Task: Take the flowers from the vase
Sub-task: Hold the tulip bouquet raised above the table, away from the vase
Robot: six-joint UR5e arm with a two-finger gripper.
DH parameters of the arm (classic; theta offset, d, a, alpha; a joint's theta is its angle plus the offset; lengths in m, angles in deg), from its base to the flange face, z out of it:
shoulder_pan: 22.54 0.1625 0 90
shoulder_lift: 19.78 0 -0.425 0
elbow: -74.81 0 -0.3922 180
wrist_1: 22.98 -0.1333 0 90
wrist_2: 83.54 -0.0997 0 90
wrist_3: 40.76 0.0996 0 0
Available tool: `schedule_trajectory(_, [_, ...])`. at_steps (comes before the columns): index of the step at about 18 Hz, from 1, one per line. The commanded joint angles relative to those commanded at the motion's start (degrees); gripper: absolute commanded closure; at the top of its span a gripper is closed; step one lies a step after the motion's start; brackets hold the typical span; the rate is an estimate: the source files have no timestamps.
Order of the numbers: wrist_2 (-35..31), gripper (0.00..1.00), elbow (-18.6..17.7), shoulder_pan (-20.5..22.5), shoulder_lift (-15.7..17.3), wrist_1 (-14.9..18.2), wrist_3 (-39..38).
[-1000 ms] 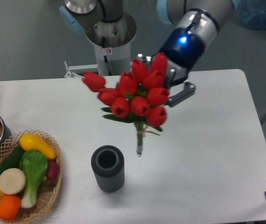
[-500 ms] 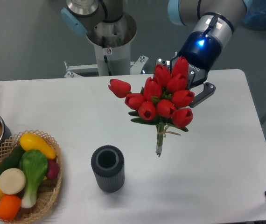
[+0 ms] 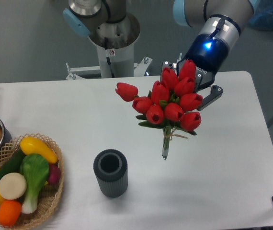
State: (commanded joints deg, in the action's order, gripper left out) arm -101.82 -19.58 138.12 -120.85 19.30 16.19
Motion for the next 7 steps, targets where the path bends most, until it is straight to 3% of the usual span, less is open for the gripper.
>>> schedule_trajectory(7, [-0.09, 0.57, -0.79, -0.18, 0.18, 0.0, 1.85])
